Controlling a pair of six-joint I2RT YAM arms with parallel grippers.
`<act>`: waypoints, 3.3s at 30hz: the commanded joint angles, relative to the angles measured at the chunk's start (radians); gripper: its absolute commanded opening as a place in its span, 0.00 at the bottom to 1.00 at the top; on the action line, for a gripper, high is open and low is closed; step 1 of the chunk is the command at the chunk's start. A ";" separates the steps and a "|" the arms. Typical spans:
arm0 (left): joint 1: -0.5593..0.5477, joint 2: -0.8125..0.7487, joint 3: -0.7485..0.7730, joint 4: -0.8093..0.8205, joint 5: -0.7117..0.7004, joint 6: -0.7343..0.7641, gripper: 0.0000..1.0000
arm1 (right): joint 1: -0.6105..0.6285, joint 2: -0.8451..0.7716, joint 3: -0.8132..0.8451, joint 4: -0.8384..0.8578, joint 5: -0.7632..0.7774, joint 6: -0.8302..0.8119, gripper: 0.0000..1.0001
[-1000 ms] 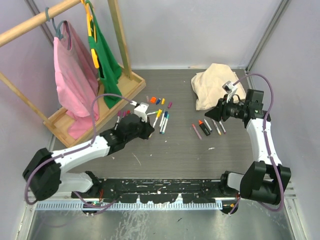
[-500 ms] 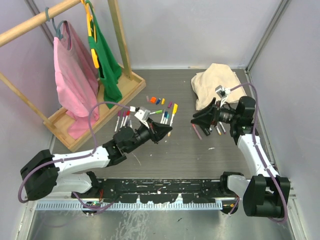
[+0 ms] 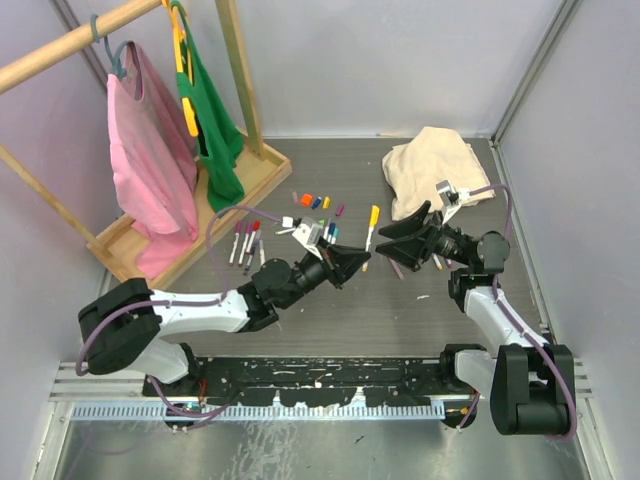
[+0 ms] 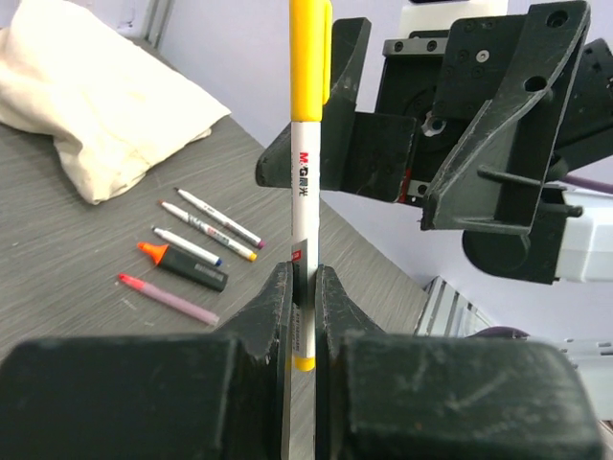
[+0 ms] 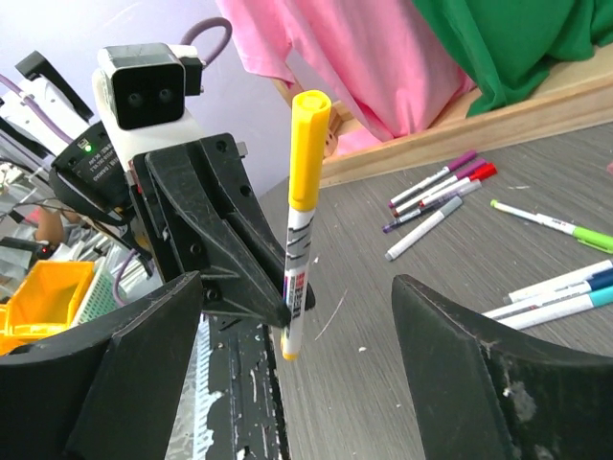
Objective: Open the pen caps
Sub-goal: Pick up the pen from the center of the board, then open the pen cap from the pen.
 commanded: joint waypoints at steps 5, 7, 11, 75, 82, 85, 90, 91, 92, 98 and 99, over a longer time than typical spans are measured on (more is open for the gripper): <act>-0.044 0.059 0.085 0.170 -0.049 0.016 0.00 | 0.023 -0.028 -0.007 0.160 0.052 0.100 0.81; -0.052 0.071 0.091 0.181 -0.056 0.015 0.00 | 0.023 -0.029 -0.007 0.155 0.052 0.099 0.78; -0.063 0.088 0.099 0.192 -0.066 0.012 0.00 | 0.023 -0.032 -0.002 0.122 0.052 0.089 0.73; 0.312 0.224 0.360 0.110 0.683 -0.490 0.54 | 0.057 -0.007 0.335 -1.016 -0.173 -0.699 0.02; 0.317 0.239 0.374 0.132 0.693 -0.515 0.49 | 0.056 -0.004 0.339 -1.027 -0.173 -0.709 0.02; 0.321 0.231 0.372 0.135 0.693 -0.516 0.48 | 0.057 -0.004 0.340 -1.034 -0.173 -0.713 0.02; 0.325 0.226 0.372 0.134 0.699 -0.518 0.38 | 0.057 -0.002 0.341 -1.042 -0.173 -0.721 0.02; 0.324 0.227 0.372 0.134 0.702 -0.519 0.36 | 0.058 -0.001 0.342 -1.043 -0.172 -0.723 0.02; 0.325 0.227 0.374 0.136 0.707 -0.520 0.35 | 0.058 -0.001 0.343 -1.044 -0.172 -0.723 0.02; 0.325 0.237 0.368 0.147 0.722 -0.533 0.33 | 0.057 0.006 0.349 -1.058 -0.171 -0.730 0.02; 0.325 0.240 0.367 0.154 0.726 -0.537 0.33 | 0.058 0.009 0.351 -1.060 -0.173 -0.732 0.02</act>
